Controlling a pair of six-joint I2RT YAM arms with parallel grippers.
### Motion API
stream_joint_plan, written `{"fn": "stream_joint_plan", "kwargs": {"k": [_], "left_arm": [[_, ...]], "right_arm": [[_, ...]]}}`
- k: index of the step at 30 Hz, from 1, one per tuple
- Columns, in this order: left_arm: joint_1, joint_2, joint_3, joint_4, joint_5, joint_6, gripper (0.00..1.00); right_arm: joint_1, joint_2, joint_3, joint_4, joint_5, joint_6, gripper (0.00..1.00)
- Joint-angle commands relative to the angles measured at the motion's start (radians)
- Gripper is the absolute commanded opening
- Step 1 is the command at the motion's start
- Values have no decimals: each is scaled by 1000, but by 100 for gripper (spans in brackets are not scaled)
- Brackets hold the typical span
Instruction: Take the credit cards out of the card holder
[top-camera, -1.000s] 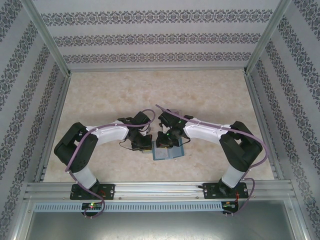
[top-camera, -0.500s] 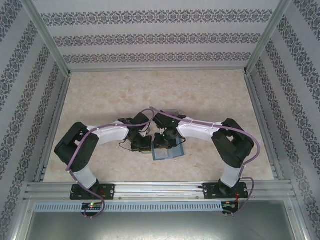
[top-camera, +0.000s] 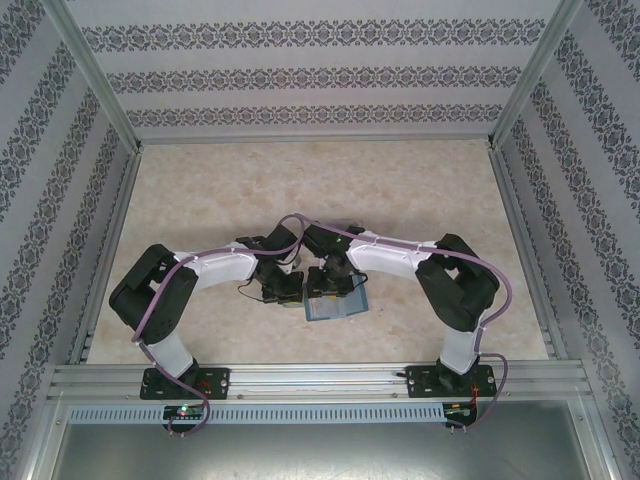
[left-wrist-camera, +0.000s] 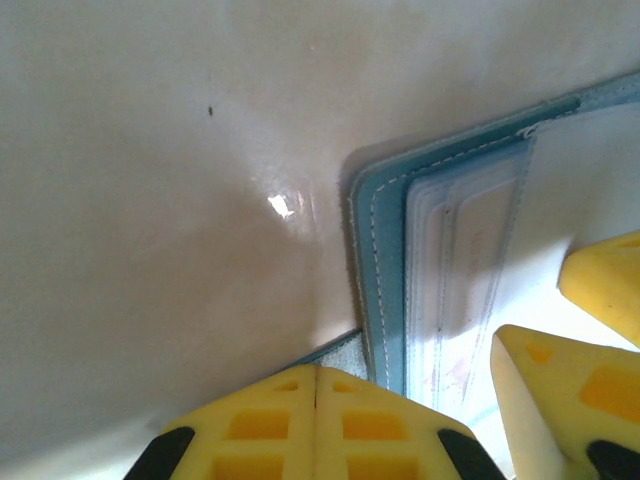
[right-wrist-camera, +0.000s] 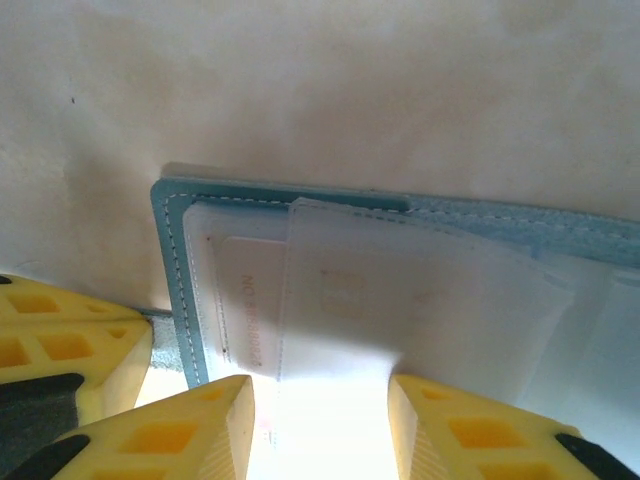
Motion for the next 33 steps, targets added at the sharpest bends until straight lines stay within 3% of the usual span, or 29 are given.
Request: {"fn": "stream_joint_plan", "kwargs": {"k": [1,11,25,33], "left_arm": [[-12,10,-25,-29,-9,36,0],[-6,15,-24,-26,-4,45,0],[2,26,-21,-23,4,51,0],[2,30,-17,-23,5,49,0]], "right_arm": [[26,29,29,-76,63,-14,44],[39,50,76,-150,141,-9,50],[45,105,90,-152,135,-5,53],[44,103,95,-168,155,-3,40]]}}
